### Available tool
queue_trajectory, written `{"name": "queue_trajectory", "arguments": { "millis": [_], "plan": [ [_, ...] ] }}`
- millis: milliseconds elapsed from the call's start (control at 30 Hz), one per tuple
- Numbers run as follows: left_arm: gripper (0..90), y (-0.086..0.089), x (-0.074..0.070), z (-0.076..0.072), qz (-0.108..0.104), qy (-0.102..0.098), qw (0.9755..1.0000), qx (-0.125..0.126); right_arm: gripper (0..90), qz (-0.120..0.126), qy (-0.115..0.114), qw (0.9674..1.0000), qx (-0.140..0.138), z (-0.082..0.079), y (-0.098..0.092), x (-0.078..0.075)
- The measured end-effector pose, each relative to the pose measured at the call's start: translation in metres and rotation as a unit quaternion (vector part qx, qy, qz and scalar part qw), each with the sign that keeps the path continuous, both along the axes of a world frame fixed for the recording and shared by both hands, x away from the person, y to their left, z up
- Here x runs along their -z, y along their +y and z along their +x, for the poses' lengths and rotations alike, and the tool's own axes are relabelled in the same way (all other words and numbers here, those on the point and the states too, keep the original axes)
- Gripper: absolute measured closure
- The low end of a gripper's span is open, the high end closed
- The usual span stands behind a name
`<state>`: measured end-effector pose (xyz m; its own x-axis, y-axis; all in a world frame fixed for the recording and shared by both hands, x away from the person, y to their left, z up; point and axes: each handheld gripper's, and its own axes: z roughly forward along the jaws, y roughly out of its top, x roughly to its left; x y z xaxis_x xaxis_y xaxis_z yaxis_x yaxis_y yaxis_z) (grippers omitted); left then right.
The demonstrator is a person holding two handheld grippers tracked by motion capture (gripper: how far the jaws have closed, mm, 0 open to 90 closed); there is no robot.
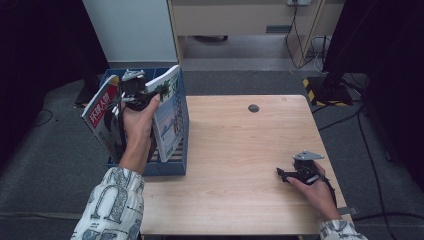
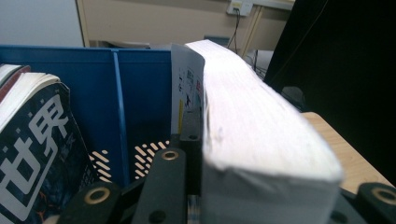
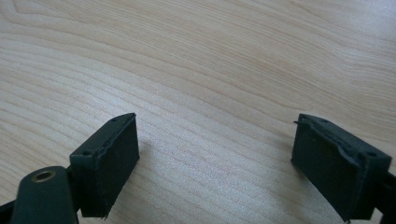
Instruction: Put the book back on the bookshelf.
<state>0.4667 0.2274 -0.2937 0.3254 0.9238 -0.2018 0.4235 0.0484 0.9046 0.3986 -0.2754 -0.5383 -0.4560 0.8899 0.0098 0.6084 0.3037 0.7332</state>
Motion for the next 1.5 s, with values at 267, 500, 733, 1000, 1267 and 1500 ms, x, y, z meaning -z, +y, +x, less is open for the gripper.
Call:
{"name": "queue_trajectory", "arguments": {
  "millis": [267,500,733,1000,1267,1500],
  "plan": [
    [73.2,0.003,0.013,-0.003,-0.005,-0.029,0.9995,0.006,15.0,0.000,0.000,1.0000,0.001,0.000,0.000,0.000],
    [73.2,0.003,0.023,-0.004,-0.002,-0.022,0.9997,0.007,15.0,-0.001,0.002,1.0000,-0.001,0.000,0.000,0.000],
    [73.2,0.005,0.037,-0.003,0.004,-0.015,0.9999,0.004,15.0,-0.003,0.005,1.0000,0.000,0.000,0.000,-0.001],
    [73.1,0.004,0.041,-0.003,0.002,-0.017,0.9998,0.006,14.9,-0.003,0.005,1.0000,0.000,0.000,0.001,-0.001],
    [73.1,0.003,0.037,-0.005,0.023,0.001,0.9997,0.004,14.9,-0.003,0.005,1.0000,0.000,0.000,0.000,-0.001],
    [72.9,0.006,0.035,-0.009,0.029,0.015,0.9995,0.003,14.8,-0.003,0.005,1.0000,-0.001,0.000,0.000,-0.001]
  ]
}}
